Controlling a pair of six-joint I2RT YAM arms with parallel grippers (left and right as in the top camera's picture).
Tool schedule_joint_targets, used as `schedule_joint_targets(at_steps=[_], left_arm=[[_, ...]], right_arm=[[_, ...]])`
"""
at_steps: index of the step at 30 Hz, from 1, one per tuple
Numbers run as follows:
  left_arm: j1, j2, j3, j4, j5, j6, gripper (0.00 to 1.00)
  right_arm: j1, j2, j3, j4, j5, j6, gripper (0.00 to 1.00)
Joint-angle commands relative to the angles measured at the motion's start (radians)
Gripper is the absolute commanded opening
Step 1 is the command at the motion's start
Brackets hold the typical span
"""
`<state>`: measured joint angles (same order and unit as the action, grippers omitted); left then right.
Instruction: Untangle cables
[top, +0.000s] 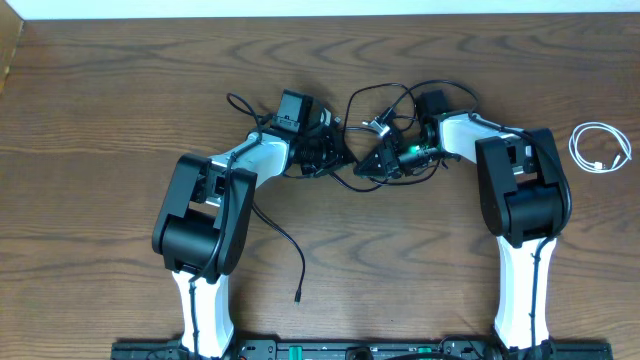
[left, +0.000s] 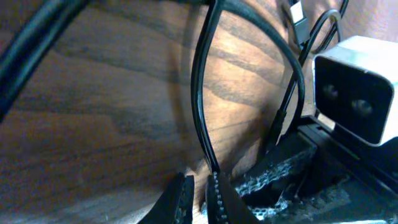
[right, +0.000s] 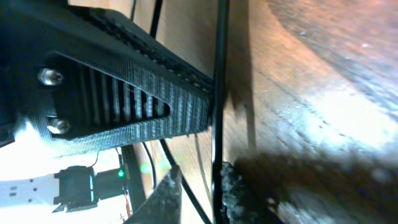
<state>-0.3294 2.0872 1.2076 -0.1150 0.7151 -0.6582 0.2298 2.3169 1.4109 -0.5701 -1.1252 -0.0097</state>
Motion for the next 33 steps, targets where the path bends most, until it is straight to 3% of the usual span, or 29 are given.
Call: schedule_joint_targets(at_steps=[1,4,13,18,21,28,33], left_arm=[[0.001,0.023,-0.01,0.018,-0.014,-0.006,0.14],[0.001,0.022,-0.01,0.047,0.02,-0.005,0.08],[0.007,-0.031,-0.006,0.089,0.053,0.063,0.08],[0.035,-0.056,-0.006,-0.04,-0.126,0.062,0.08],[0.063,-0.056,-0.006,-0.143,-0.217,0.069,0.08],[0.069,-0.056,-0.006,-0.22,-0.216,0.249,0.08],[0.057,-0.056,-0.006,-0.198,-0.216,0.222,0.08]], right_arm=[[0.007,0.045,-0.019,-0.002,0.072,0.002,0.09],[0.005,0.045,-0.019,-0.002,0.072,0.021,0.01],[-0.003,0.043,-0.018,0.006,-0.007,-0.044,0.01],[-0.008,0.0,-0.018,-0.007,-0.047,-0.072,0.01],[-0.008,-0.063,-0.018,-0.029,-0.055,-0.105,0.01],[-0.008,-0.28,-0.018,-0.025,0.017,-0.103,0.01],[-0.009,-0.453,-0.018,-0.021,0.135,-0.08,0.01]])
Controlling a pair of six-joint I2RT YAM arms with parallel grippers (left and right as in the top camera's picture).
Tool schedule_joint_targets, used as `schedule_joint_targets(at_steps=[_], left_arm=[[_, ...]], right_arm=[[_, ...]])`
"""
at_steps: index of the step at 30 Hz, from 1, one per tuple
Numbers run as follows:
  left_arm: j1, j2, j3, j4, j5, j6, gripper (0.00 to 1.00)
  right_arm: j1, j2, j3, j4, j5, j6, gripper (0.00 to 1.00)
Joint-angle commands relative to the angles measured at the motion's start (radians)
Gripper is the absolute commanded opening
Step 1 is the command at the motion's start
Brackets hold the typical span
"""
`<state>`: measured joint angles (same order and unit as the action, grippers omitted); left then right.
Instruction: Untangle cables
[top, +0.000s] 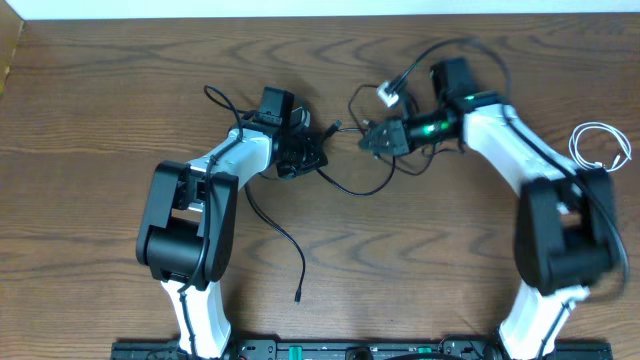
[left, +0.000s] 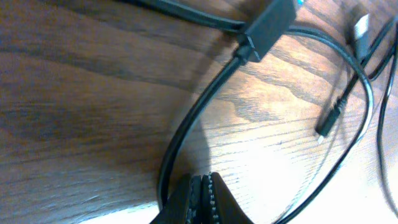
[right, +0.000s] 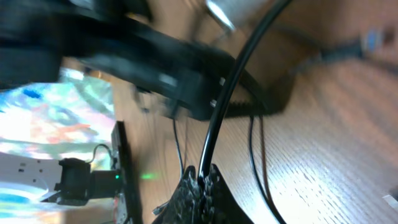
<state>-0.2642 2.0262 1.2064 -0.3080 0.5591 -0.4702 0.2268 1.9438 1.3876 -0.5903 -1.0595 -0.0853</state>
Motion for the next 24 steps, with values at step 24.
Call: schedule_joint_targets(at_steps=[24], left_arm=[[-0.008,0.005,-0.006,-0.005,-0.083,0.024,0.08]], right_arm=[[-0.384,-0.702,0.005,0.243,0.346,-0.006,0.01]])
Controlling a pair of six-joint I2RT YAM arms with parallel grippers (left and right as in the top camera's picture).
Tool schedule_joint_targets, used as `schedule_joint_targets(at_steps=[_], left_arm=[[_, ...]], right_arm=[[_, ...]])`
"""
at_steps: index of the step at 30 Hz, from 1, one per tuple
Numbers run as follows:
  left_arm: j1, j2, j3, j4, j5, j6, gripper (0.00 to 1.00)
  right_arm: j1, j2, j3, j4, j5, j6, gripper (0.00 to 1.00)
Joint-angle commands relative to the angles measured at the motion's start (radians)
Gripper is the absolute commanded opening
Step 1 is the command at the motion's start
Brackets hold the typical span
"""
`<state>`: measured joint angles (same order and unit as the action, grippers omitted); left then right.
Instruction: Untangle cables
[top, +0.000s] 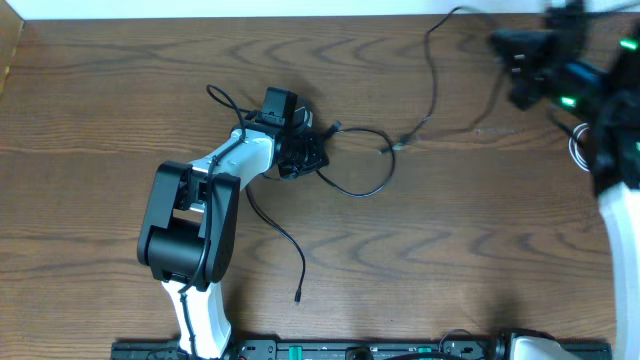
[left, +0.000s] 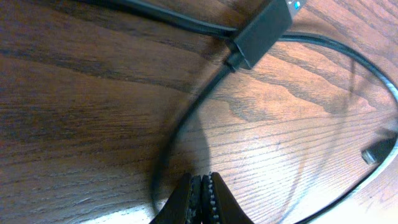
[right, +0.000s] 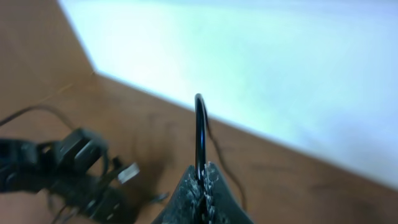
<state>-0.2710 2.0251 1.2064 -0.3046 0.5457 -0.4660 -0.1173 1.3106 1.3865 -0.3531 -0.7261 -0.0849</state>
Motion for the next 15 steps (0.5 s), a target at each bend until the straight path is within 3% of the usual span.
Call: schedule_joint_targets(at_steps=[1,11,15], left_arm=[[-0.002,0.006,-0.006,-0.008,-0.069,0.021,0.08],[-0.002,0.006,-0.006,-0.002,-0.069,0.055,0.09],[-0.002,0.006,-0.006,-0.007,-0.077,0.099,0.08]], right_arm=[[-0.058,-0.09,0.006,0.002,0.033,-0.006,0.01],[-0.111,-0.107,0.006,-0.245,0.23,-0.006,0.01],[-0.111,-0.036,0.006,-0.366,0.437,-0.006,0.01]])
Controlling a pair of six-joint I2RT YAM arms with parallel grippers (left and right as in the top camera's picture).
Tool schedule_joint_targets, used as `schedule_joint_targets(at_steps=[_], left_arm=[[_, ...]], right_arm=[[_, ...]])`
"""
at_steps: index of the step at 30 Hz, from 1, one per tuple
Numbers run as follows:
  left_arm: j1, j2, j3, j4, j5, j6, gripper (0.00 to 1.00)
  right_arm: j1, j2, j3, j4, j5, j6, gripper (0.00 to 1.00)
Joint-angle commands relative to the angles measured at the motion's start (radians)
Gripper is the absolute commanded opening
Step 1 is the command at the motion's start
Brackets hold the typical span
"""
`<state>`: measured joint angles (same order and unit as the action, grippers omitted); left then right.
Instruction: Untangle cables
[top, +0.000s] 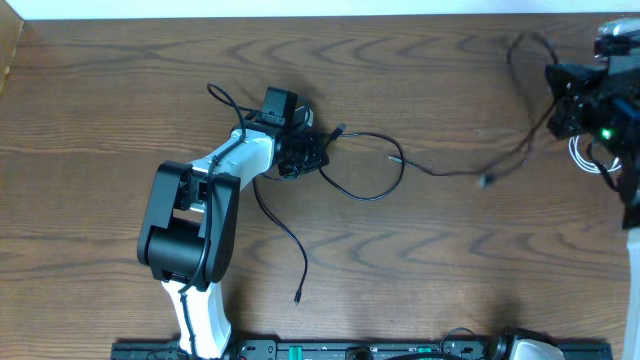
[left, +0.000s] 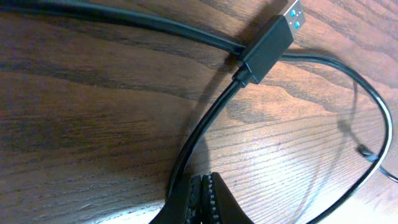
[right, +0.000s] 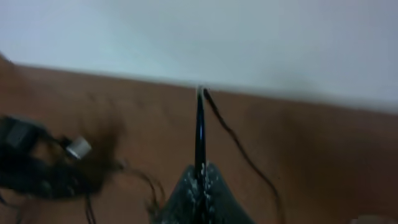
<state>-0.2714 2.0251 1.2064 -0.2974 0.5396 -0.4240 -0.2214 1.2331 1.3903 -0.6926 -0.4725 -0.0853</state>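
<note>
My left gripper (top: 305, 152) rests on the table left of centre, shut on a thick black cable (left: 205, 124). That cable's USB plug (left: 268, 42) lies just ahead of the fingers, and its loop (top: 385, 180) curves out to the right. My right gripper (top: 562, 108) hangs at the far right, shut on a thin black cable (right: 199, 124). In the overhead view the thin cable (top: 520, 150) trails left to a free end (top: 485, 180), apart from the loop. The right wrist view is blurred.
A coiled white cable (top: 590, 155) lies at the right edge, partly under the right arm. Another stretch of black cable (top: 290, 240) runs from the left arm toward the front and ends in a small plug (top: 298, 297). The table's back edge meets a white wall.
My right gripper has moved right and a little nearer with the thin cable. The cable's free end, then beside the left loop, now lies well to the right. The left gripper stayed.
Both grippers first stood close together at one tangle in the middle, jaws slightly apart around cables. Then each was shut on a cable, a little apart. Then the right gripper was at the far back right, the thin cable stretched out; now it lies separate from the left bundle.
</note>
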Motion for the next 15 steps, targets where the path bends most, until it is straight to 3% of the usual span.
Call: schedule_joint_targets(at_steps=[1,5,15], left_arm=[[-0.001,0.006,-0.006,-0.019,-0.093,0.057,0.08],[-0.001,0.006,-0.006,-0.046,-0.199,0.039,0.08],[-0.006,0.006,-0.006,-0.046,-0.189,-0.015,0.08]], right_arm=[[-0.007,0.059,0.002,-0.04,0.234,-0.005,0.01],[-0.007,0.126,0.002,-0.06,0.301,0.013,0.01],[-0.007,0.214,0.002,-0.015,0.256,0.045,0.01]])
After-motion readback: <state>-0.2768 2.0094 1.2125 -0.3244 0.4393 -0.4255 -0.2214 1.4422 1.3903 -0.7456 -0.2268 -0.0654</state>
